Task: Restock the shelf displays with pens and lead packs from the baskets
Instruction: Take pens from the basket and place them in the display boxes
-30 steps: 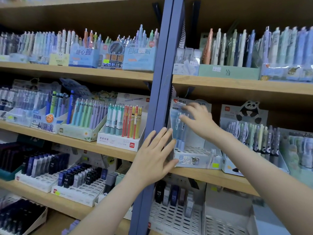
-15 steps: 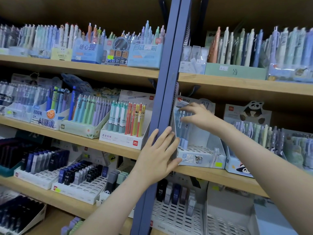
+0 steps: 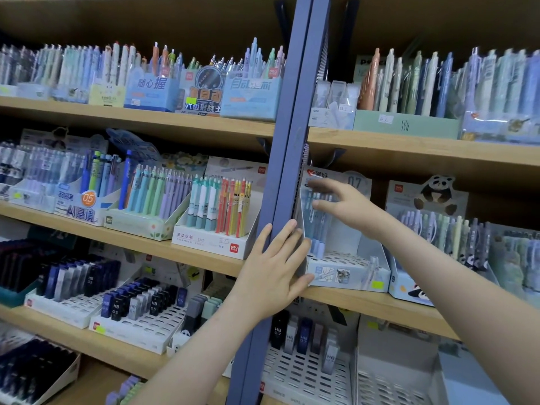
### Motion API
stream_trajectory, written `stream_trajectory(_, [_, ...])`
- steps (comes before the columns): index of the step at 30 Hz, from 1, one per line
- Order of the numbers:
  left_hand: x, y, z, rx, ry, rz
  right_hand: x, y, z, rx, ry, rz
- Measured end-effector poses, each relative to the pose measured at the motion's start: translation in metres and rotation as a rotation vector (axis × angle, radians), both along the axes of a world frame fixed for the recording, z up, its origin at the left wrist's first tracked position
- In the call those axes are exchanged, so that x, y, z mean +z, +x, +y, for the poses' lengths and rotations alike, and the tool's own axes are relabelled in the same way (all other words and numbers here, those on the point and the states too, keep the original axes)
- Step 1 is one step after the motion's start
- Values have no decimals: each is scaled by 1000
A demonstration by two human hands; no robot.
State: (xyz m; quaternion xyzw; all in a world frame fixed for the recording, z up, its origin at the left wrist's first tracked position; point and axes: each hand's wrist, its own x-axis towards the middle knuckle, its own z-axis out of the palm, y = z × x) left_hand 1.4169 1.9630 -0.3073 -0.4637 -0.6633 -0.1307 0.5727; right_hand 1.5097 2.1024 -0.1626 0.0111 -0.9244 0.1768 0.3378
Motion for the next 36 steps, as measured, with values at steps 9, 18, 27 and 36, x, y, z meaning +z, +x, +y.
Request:
stream_trajectory(9, [1,1,0,10,-11,-13,2,-2,4,-175,158,115])
stream_trajectory(18, [2,3,-1,31,-17,-15,-10,4,0,-15,-29,109])
stream_trajectory(27, [1,10,2,126,93,-38,-43,26,6,-153,145,95])
stream_trajectory(36, [-31,63,21,-157,262,-171,-118,81,-8,-100,311,210])
